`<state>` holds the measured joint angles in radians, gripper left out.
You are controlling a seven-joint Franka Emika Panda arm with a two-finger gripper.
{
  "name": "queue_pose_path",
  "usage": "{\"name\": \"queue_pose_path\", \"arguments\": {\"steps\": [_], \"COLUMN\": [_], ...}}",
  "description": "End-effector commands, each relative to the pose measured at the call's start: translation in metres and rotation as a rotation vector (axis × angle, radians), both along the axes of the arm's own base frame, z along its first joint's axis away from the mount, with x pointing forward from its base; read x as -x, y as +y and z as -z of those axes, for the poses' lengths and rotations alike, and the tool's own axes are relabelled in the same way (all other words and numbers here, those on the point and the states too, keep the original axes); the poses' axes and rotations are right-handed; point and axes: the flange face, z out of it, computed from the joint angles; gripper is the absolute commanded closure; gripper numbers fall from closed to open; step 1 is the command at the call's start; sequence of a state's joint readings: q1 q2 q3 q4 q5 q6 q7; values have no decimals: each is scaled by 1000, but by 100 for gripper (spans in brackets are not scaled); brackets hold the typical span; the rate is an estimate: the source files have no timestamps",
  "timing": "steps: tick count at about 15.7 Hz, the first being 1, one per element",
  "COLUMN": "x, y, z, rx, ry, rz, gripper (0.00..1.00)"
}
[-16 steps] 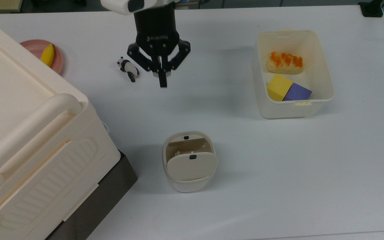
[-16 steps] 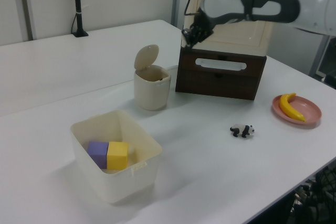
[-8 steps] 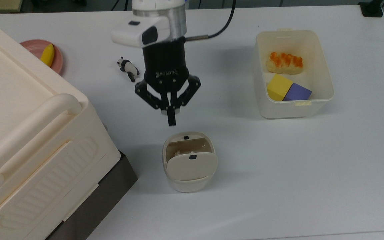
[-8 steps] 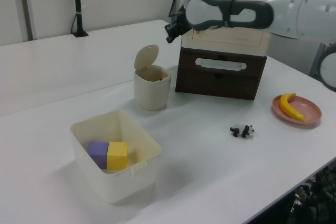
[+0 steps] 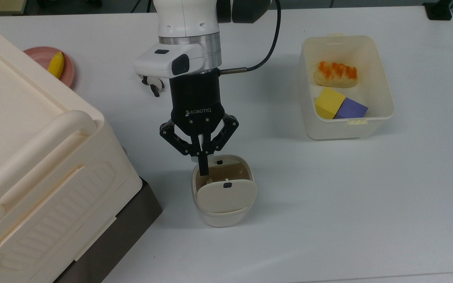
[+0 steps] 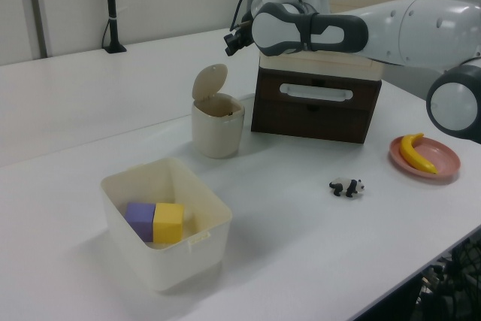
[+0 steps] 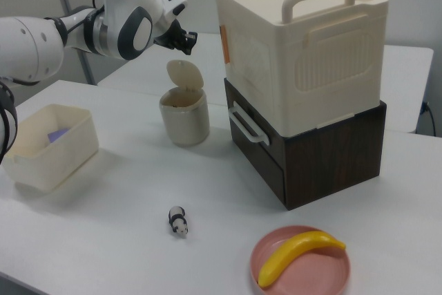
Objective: Close the trash can
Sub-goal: 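Lower the gripper behind the raised lid and push it forward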
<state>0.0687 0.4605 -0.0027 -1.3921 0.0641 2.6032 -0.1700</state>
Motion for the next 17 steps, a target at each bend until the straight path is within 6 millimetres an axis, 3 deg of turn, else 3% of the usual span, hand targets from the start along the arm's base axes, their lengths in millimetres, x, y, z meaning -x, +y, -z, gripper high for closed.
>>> {"name": "queue_pose_path", "arguments": {"steps": [1,9,17], "x": [-7,-12,-19], "y": [2,26,30], "z": [0,6,17], "rx": [23,78,72], "ry": [-52,-72,-83], "rz": [-36,-142,-143], "gripper": [100,100,100]}}
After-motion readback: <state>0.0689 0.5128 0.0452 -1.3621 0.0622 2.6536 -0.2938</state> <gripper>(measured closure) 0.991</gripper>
